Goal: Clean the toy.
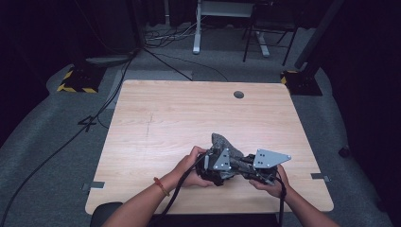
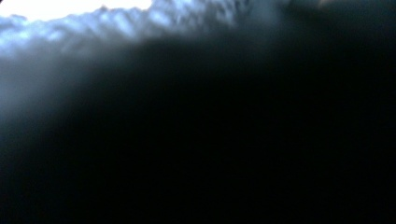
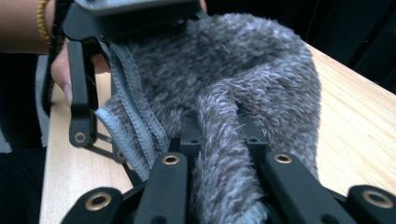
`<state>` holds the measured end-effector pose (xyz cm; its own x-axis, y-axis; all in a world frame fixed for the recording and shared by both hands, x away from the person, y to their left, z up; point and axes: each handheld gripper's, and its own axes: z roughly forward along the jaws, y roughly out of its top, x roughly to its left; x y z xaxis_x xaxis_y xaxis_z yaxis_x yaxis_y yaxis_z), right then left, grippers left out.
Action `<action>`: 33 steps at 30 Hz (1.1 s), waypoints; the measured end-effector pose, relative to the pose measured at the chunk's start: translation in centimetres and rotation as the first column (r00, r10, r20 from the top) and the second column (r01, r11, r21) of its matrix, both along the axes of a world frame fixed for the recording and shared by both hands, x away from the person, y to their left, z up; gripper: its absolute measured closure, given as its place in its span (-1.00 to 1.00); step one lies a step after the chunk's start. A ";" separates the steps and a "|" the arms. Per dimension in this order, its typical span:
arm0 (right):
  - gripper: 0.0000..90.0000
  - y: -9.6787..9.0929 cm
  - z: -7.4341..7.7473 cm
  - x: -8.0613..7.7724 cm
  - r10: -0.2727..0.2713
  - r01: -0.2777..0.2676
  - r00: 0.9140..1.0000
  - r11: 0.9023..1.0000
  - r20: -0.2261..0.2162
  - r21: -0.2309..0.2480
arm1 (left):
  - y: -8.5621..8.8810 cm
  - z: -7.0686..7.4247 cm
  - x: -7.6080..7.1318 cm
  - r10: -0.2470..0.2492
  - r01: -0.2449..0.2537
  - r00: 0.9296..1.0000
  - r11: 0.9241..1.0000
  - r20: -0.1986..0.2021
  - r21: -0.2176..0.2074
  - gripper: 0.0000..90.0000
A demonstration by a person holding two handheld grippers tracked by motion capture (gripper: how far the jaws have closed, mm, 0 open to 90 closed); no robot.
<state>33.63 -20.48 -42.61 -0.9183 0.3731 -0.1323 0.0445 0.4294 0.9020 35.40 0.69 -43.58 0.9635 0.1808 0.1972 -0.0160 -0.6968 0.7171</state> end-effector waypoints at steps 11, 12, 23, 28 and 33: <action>0.71 -3.0 -2.3 2.6 -0.109 0.103 0.984 0.993 -0.143 -0.049 | 1.9 1.8 0.1 0.027 -0.025 0.999 0.996 0.026 -0.086 -0.26; 0.71 -3.0 -2.8 2.7 -0.109 0.101 0.982 0.993 -0.155 -0.060 | 2.1 2.0 0.0 0.029 -0.026 0.999 0.995 0.030 -0.096 -0.26; 0.72 -2.7 -3.4 2.7 -0.013 0.026 0.970 0.998 -0.242 0.052 | 2.7 2.2 0.2 0.044 -0.039 0.998 0.992 0.035 -0.124 -0.27; 0.72 -2.5 -3.2 2.6 -0.032 0.043 0.976 0.998 -0.216 0.044 | 2.6 2.0 0.5 0.067 -0.064 0.998 0.990 0.021 -0.129 -0.29; 0.72 -2.2 -2.8 2.0 -0.032 0.036 0.985 0.999 -0.168 0.019 | 2.5 1.5 1.2 0.075 -0.076 0.997 0.991 -0.015 -0.106 -0.32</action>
<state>35.66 -22.66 -45.36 -0.9136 0.4054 0.0311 0.2100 0.4050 0.8899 36.55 3.21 -42.09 0.9482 0.2727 0.1629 0.0418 -0.6156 0.7869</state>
